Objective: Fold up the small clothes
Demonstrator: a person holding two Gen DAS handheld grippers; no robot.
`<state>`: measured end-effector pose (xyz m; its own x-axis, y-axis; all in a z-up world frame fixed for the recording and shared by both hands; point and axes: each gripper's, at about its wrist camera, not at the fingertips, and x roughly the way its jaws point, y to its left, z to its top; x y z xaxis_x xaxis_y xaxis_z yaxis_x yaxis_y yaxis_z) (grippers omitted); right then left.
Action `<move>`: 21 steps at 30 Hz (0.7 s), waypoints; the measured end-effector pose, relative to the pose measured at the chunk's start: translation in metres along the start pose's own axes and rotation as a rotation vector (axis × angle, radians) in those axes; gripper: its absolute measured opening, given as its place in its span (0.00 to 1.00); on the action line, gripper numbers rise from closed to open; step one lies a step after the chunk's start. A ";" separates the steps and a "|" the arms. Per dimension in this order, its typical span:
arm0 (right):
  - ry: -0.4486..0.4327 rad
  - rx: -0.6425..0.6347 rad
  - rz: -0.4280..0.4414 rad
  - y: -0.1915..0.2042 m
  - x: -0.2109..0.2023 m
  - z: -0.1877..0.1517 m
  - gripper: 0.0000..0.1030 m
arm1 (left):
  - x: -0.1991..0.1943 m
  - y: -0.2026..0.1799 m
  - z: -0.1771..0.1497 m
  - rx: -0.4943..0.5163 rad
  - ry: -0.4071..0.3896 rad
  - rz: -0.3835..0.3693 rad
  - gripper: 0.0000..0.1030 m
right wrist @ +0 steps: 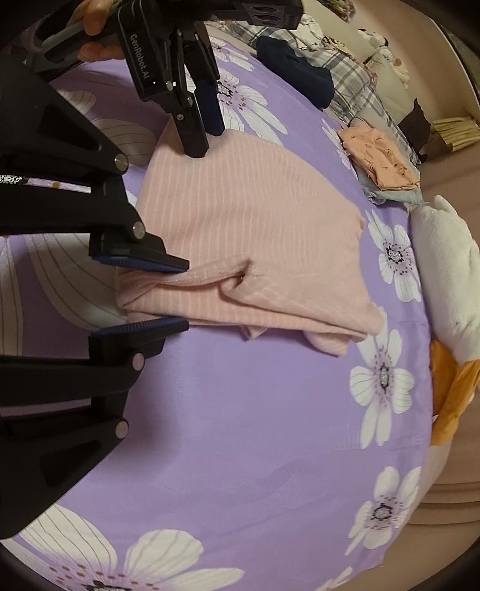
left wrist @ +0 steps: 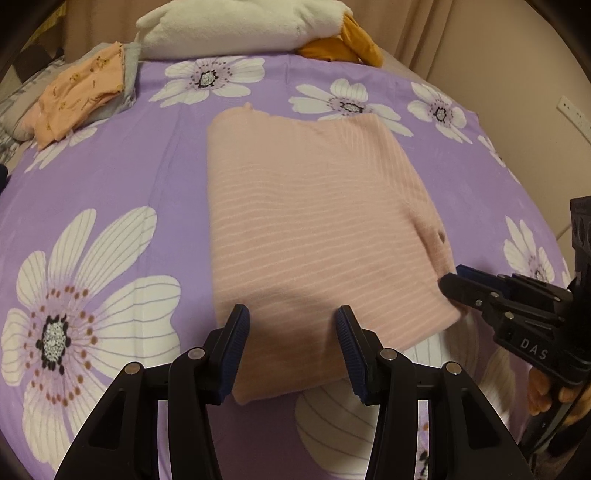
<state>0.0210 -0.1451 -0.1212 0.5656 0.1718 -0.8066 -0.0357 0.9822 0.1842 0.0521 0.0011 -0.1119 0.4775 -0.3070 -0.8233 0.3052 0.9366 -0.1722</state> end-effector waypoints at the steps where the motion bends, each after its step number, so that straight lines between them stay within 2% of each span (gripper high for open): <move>1: 0.002 0.006 0.003 -0.001 0.000 0.000 0.26 | -0.001 0.001 -0.001 -0.002 0.000 0.001 0.47; 10: -0.004 0.007 -0.008 -0.001 -0.008 -0.007 0.26 | -0.010 0.008 -0.009 -0.022 0.007 0.022 0.47; 17: -0.044 -0.041 -0.068 0.006 -0.028 -0.009 0.27 | -0.026 0.015 -0.012 -0.057 -0.007 0.042 0.47; 18: -0.053 -0.048 -0.080 0.007 -0.032 -0.009 0.30 | -0.030 0.014 -0.012 -0.058 -0.014 0.045 0.47; 20: -0.069 -0.046 -0.082 0.008 -0.039 -0.008 0.45 | -0.036 0.012 -0.012 -0.054 -0.023 0.052 0.47; 21: -0.078 -0.041 -0.077 0.008 -0.043 -0.008 0.47 | -0.040 0.010 -0.012 -0.050 -0.028 0.055 0.48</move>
<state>-0.0103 -0.1436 -0.0893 0.6305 0.0906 -0.7709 -0.0219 0.9948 0.0991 0.0266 0.0248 -0.0873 0.5154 -0.2589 -0.8169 0.2367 0.9592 -0.1547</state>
